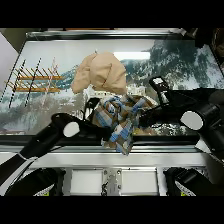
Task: Fold the clothes and pants, and hang the long-sleeved shirts on hangers.
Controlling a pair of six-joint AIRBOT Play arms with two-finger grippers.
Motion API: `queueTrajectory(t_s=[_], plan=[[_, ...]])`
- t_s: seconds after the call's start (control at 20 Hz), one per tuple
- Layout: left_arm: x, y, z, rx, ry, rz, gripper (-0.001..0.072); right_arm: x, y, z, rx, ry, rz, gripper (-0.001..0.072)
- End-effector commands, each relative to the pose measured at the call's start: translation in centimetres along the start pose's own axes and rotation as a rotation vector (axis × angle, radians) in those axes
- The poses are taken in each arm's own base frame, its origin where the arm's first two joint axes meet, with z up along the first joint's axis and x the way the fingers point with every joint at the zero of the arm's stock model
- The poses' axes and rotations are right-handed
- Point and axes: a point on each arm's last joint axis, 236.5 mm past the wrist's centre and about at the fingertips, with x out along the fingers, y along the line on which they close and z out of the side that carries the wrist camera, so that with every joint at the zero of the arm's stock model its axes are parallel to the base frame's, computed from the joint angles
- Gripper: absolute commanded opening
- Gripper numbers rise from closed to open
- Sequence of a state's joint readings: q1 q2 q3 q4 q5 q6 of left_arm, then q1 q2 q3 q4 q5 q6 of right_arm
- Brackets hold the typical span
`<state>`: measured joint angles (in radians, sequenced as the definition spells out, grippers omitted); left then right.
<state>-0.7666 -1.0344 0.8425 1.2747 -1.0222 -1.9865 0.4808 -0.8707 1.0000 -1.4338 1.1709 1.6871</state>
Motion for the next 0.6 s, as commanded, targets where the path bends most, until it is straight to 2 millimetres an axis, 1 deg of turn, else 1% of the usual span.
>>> queueTrajectory(t_s=[0.0,0.05,0.1,0.15,0.2,0.3,0.35,0.45,0.55], plan=[[1.7,-2.3,-2.7,0.016,0.024,0.038,0.0613,0.0,0.1,1.3,0.090,-0.057,0.006,0.0019],[1.4,-2.3,-2.7,0.036,-0.003,0.056,0.0612,0.0,0.1,1.6,0.107,-0.072,0.009,0.0019],[1.0,-1.8,-2.4,0.062,-0.031,0.090,0.0613,0.0,0.2,1.9,0.111,-0.085,0.012,0.0019],[0.8,-0.8,-2.0,0.074,-0.046,0.132,0.0612,0.0,0.2,2.2,0.112,-0.094,0.014,0.0019],[0.8,-0.2,-1.8,0.066,-0.043,0.151,0.0613,0.0,0.2,2.2,0.115,-0.096,0.014,0.0019],[1.9,1.0,-1.6,0.076,-0.011,0.177,0.0613,0.0,0.2,2.2,0.115,-0.096,0.015,0.0020],[2.7,2.0,-1.3,0.100,0.008,0.207,0.0613,0.0,0.2,2.2,0.115,-0.095,0.015,0.0019],[4.0,3.9,-0.1,0.040,0.020,0.234,0.0613,0.0,0.2,2.1,0.114,-0.093,0.014,0.0020],[5.4,4.2,1.0,0.020,0.018,0.194,0.0612,0.0,0.2,2.1,0.114,-0.092,0.014,0.0020]])
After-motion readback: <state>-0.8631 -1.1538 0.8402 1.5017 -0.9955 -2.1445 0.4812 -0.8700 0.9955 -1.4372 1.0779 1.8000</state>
